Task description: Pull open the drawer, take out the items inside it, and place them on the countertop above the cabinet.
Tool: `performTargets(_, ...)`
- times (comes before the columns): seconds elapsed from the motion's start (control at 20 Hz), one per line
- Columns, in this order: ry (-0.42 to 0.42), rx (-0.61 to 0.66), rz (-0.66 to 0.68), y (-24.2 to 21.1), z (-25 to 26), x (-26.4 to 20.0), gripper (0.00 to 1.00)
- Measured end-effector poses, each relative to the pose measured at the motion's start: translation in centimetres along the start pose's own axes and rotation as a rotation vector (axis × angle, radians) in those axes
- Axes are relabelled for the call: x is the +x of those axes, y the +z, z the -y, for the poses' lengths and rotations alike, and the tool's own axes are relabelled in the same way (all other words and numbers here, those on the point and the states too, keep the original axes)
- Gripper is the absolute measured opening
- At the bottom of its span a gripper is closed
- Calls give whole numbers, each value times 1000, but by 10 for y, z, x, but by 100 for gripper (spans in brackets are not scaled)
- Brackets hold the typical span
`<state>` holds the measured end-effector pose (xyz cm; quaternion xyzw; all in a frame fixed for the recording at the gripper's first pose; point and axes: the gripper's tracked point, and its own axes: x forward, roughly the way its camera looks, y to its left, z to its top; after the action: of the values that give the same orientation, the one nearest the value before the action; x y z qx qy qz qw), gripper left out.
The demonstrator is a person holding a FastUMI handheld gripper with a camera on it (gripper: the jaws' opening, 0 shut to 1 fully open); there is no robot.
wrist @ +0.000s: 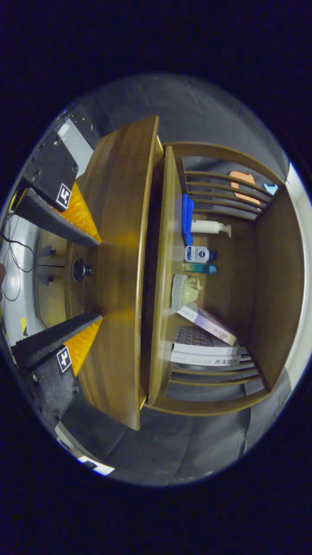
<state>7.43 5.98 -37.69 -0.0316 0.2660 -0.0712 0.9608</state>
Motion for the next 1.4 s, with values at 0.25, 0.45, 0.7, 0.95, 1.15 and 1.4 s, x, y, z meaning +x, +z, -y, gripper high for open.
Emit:
performTargets(0.25,-4,-14,-8,10,-1,26,100)
performTargets(0.45,-17,-69,15,14,1,47,100)
performTargets(0.7,-54,-102,18,13,0,55,100)
performTargets(0.95,-41,-113,19,13,0,54,100)
performTargets(1.15,-18,-79,13,29,9,44,100)
performTargets(1.4,48,-10,89,82,18,-3,100)
